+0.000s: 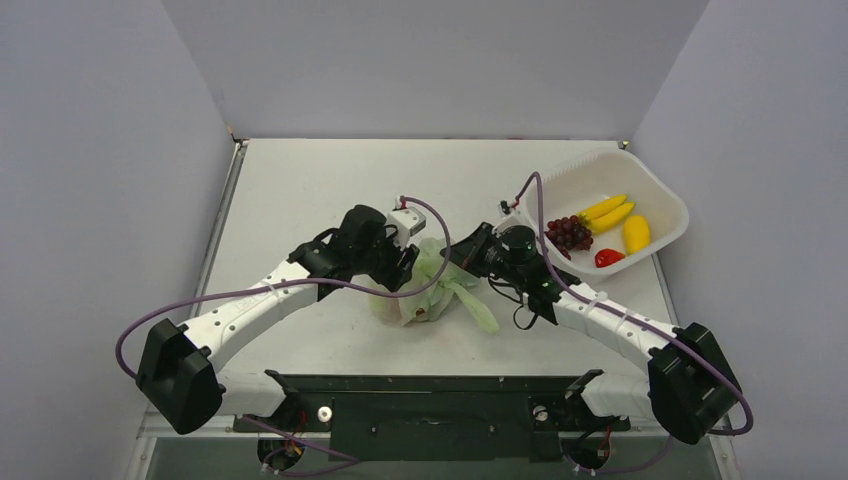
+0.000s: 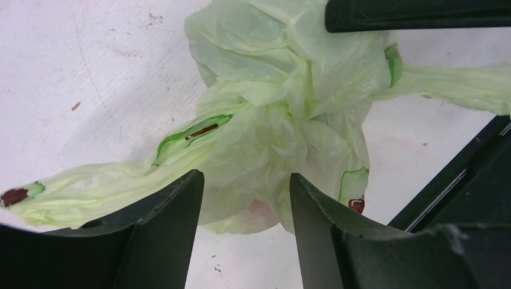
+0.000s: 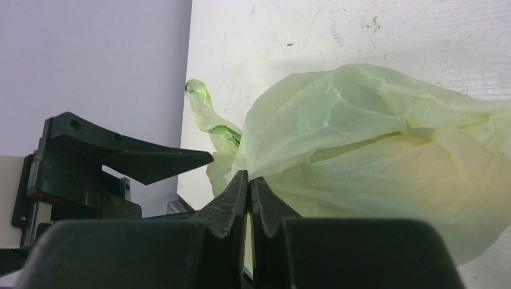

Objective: Take the fake fruits out of the plastic bag
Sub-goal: Untie the plastic bag at the center of the board.

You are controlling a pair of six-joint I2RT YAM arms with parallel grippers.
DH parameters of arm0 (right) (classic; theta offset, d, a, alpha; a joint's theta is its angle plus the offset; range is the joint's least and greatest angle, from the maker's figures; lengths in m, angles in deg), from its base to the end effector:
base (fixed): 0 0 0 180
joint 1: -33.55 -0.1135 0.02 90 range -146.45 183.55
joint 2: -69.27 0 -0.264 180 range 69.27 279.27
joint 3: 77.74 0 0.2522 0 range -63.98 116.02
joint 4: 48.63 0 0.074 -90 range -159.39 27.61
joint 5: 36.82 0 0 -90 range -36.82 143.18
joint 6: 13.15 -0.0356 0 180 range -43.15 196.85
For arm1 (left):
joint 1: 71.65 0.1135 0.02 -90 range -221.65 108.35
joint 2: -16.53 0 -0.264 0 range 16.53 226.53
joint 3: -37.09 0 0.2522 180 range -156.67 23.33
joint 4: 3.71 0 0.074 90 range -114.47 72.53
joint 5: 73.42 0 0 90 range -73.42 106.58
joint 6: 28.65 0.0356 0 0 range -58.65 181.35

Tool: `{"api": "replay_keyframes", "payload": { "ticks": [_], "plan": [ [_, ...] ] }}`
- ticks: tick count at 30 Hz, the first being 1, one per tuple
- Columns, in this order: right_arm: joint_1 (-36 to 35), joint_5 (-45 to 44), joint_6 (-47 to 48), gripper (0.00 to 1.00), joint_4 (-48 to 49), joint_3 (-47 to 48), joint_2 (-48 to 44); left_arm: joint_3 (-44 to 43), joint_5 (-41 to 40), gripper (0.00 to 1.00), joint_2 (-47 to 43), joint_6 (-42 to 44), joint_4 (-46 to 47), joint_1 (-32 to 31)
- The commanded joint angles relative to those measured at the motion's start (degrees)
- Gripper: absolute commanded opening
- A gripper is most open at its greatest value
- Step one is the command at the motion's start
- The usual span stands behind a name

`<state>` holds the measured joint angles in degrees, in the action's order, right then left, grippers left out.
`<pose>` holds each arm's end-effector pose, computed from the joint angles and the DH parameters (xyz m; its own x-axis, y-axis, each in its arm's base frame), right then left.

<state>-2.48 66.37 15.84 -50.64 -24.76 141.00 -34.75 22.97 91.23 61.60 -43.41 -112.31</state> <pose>0.2198 0.1699 0.2446 -0.7908 0.4779 -0.3824 -0.1105 0.5032 0.8571 0.2119 -0.1873 0.2816 -0.5100 0.4437 -0.7369 0.7119 0.6985 -0.0721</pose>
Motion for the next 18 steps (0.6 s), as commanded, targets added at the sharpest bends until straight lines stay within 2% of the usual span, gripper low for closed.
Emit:
{"api": "replay_keyframes", "payload": {
  "ticks": [1,9,14,16,18],
  "plan": [
    [0.1,1.1,0.9,0.0,2.1,-1.8,-3.4,-1.4,-1.4,0.53,0.1,0.1,1.2,-0.1],
    [-0.3,2.3,-0.4,0.0,4.3,-2.0,-3.2,-2.2,3.4,0.58,2.7,0.1,0.7,-0.3],
    [-1.1,2.1,-0.5,0.0,4.7,-1.5,-3.0,-2.7,3.5,0.58,4.7,0.1,0.0,-1.6],
    [-1.6,2.1,-0.5,0.0,4.8,-1.4,-2.9,-2.9,3.1,0.57,5.1,0.1,-0.3,-2.1],
    [-1.9,2.1,-0.2,0.0,4.4,-1.3,-3.0,-2.9,1.3,0.49,5.0,0.1,-0.5,-2.4]
  ]
}}
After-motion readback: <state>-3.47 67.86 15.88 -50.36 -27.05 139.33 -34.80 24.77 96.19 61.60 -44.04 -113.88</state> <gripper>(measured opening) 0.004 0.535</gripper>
